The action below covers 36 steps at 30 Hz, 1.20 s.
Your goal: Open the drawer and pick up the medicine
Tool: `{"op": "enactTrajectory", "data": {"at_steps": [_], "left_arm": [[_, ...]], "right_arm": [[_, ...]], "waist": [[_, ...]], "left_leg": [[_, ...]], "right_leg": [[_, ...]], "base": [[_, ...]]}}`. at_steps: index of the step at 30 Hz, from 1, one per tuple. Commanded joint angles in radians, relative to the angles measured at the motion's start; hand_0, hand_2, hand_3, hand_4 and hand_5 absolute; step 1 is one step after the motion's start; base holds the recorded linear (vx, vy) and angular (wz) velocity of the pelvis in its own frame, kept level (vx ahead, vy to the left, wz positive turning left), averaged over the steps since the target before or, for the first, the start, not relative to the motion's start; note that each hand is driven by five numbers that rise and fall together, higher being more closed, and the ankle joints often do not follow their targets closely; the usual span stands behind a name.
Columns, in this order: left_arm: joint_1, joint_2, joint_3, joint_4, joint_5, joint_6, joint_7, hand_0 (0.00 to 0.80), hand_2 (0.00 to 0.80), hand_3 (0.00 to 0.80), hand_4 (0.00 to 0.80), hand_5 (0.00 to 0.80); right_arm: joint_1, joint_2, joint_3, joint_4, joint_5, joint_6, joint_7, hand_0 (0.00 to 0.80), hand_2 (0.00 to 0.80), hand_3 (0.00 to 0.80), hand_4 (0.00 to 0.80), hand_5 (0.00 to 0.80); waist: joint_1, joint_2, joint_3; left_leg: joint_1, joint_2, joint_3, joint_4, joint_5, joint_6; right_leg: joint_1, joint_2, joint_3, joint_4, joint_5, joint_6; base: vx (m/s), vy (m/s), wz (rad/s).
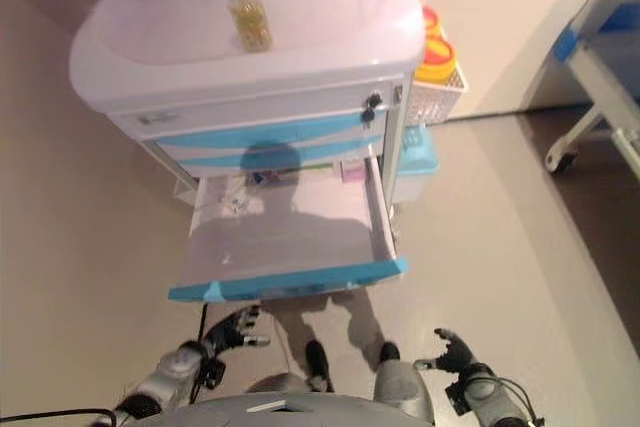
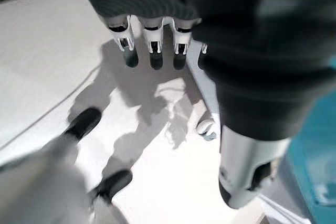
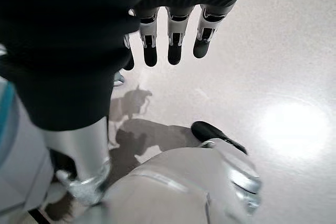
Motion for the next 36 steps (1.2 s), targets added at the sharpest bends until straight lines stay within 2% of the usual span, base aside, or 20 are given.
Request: {"op": "enactTrajectory", "data": {"at_steps": [1,3,5,11,17,20,21,24,27,30,32,36], "left_arm": [[-0.073,0.05,-0.031,-0.119,0.048,0.042,0.053,0.0,0.0,0.0,0.0,0.0],[-0.103,0.08,-0.04,-0.173,0.044,0.084,0.043,0.0,0.0,0.0,0.0,0.0],[-0.151,0.141,-0.054,-0.246,0.035,0.133,0.023,0.0,0.0,0.0,0.0,0.0],[-0.26,0.256,-0.063,-0.385,0.034,0.228,-0.016,0.0,0.0,0.0,0.0,0.0],[-0.401,0.36,-0.037,-0.403,0.048,0.282,-0.057,0.0,0.0,0.0,0.0,0.0],[-0.507,0.412,-0.034,-0.359,0.054,0.314,-0.084,0.0,0.0,0.0,0.0,0.0],[-0.533,0.422,-0.035,-0.337,0.058,0.319,-0.089,0.0,0.0,0.0,0.0,0.0],[-0.638,0.455,-0.038,-0.236,0.042,0.328,-0.09,0.0,0.0,0.0,0.0,0.0],[-0.765,0.471,-0.028,-0.1,-0.041,0.321,-0.073,0.0,0.0,0.0,0.0,0.0],[-0.875,0.486,-0.011,0.012,-0.128,0.296,0.034,0.0,0.0,0.0,0.0,0.0],[-0.934,0.485,0.02,0.077,-0.229,0.239,0.119,0.0,0.0,0.0,0.0,0.0],[-0.988,0.463,0.072,0.088,-0.314,0.128,0.287,0.0,0.0,0.0,0.0,0.0]], "right_arm": [[-0.039,-0.049,0.053,-0.049,0.064,-0.011,0.006,0.0,0.0,0.0,0.0,0.0],[-0.046,-0.061,0.057,-0.06,0.063,-0.009,0.005,0.0,0.0,0.0,0.0,0.0],[-0.05,-0.081,0.065,-0.082,0.071,-0.008,0.004,0.0,0.0,0.0,0.0,0.0],[-0.059,-0.098,0.065,-0.132,0.12,0.01,-0.017,0.0,0.0,0.0,0.0,0.0],[-0.053,-0.097,0.055,-0.17,0.139,0.015,-0.028,0.0,0.0,0.0,0.0,0.0],[-0.05,-0.094,0.056,-0.167,0.145,0.015,-0.034,0.0,0.0,0.0,0.0,0.0],[-0.047,-0.093,0.058,-0.166,0.15,0.014,-0.036,0.0,0.0,0.0,0.0,0.0],[-0.043,-0.092,0.062,-0.167,0.153,0.016,-0.043,0.0,0.0,0.0,0.0,0.0],[-0.038,-0.097,0.07,-0.168,0.15,0.021,-0.043,0.0,0.0,0.0,0.0,0.0],[-0.04,-0.099,0.081,-0.153,0.146,0.009,-0.044,0.0,0.0,0.0,0.0,0.0],[-0.039,-0.093,0.098,-0.148,0.154,0.0,-0.054,0.0,0.0,0.0,0.0,0.0],[-0.04,-0.07,0.13,-0.157,0.173,-0.012,-0.077,0.0,0.0,0.0,0.0,0.0]], "waist": [[-0.015,-0.026,0.077],[-0.015,-0.027,0.101],[-0.017,-0.028,0.138],[-0.02,-0.037,0.185],[-0.04,-0.054,0.215],[-0.056,-0.062,0.225],[-0.061,-0.061,0.229],[-0.081,-0.069,0.235],[-0.106,-0.076,0.238],[-0.128,-0.082,0.239],[-0.137,-0.09,0.239],[-0.138,-0.103,0.241]], "left_leg": [[-0.093,-0.056,-0.081,0.189,-0.128,0.017],[-0.128,-0.052,-0.08,0.222,-0.129,0.017],[-0.172,-0.051,-0.082,0.274,-0.134,0.019],[-0.272,-0.053,-0.076,0.384,-0.16,0.029],[-0.358,-0.045,-0.06,0.479,-0.198,0.047],[-0.386,-0.039,-0.051,0.511,-0.214,0.056],[-0.383,-0.039,-0.058,0.526,-0.242,0.051],[-0.398,-0.035,-0.049,0.547,-0.255,0.058],[-0.405,-0.029,-0.038,0.56,-0.265,0.062],[-0.412,-0.024,-0.03,0.575,-0.276,0.063],[-0.413,-0.021,-0.026,0.578,-0.282,0.062],[-0.42,-0.016,-0.025,0.581,-0.289,0.057]], "right_leg": [[-0.083,-0.031,-0.033,0.086,0.043,0.034],[-0.114,-0.034,-0.033,0.116,0.04,0.031],[-0.154,-0.04,-0.035,0.164,0.033,0.024],[-0.246,-0.043,-0.032,0.237,0.022,0.01],[-0.337,-0.034,-0.001,0.296,0.02,0.006],[-0.372,-0.028,0.019,0.315,0.024,0.009],[-0.372,-0.024,0.029,0.333,0.001,0.019],[-0.394,-0.014,0.052,0.346,0.002,0.02],[-0.411,-0.005,0.073,0.357,0.002,0.022],[-0.425,0.003,0.094,0.367,0.0,0.022],[-0.429,0.008,0.105,0.367,-0.003,0.022],[-0.434,0.018,0.117,0.356,-0.002,0.022]], "base": [[-0.092,0.074,-0.18],[-0.063,0.039,-0.14],[-0.044,0.032,-0.03],[-0.013,0.012,0.07],[0.002,-0.003,-0.03],[0.035,-0.009,-0.11],[0.086,0.0,-0.08],[0.047,0.007,-0.18],[0.025,0.02,-0.19],[0.023,0.019,-0.13],[0.015,-0.002,-0.18],[0.006,-0.04,-0.06]]}}
